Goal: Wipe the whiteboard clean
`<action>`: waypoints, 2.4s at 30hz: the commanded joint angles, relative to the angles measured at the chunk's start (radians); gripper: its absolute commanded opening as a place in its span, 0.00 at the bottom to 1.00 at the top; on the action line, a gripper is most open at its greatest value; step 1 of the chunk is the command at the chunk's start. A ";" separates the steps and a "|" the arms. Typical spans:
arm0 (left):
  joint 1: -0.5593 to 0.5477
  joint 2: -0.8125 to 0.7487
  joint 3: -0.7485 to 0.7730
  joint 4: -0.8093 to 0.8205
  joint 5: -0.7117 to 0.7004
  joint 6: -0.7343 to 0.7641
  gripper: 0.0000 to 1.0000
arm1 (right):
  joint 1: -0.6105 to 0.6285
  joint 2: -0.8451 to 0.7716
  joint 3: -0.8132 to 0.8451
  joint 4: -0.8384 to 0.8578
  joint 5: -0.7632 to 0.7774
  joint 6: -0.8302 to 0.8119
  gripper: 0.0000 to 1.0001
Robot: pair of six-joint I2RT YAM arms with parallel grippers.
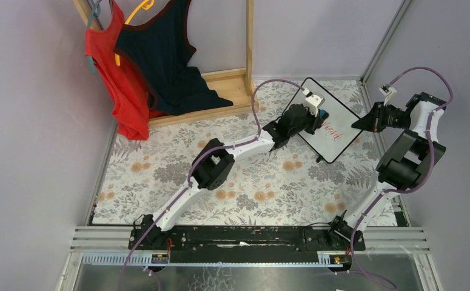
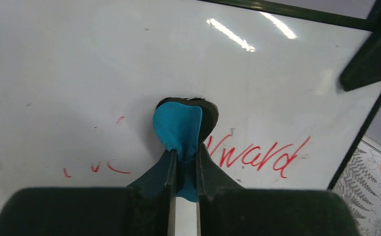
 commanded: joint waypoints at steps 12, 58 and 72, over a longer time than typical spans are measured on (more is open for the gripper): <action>0.143 -0.021 0.008 0.023 0.010 -0.013 0.00 | 0.023 -0.007 -0.022 -0.093 0.019 -0.114 0.00; -0.042 -0.095 -0.182 0.080 0.017 -0.062 0.00 | 0.024 -0.001 -0.013 -0.125 -0.004 -0.131 0.00; 0.177 -0.124 -0.251 0.047 0.052 -0.109 0.00 | 0.024 -0.005 -0.024 -0.141 -0.002 -0.160 0.00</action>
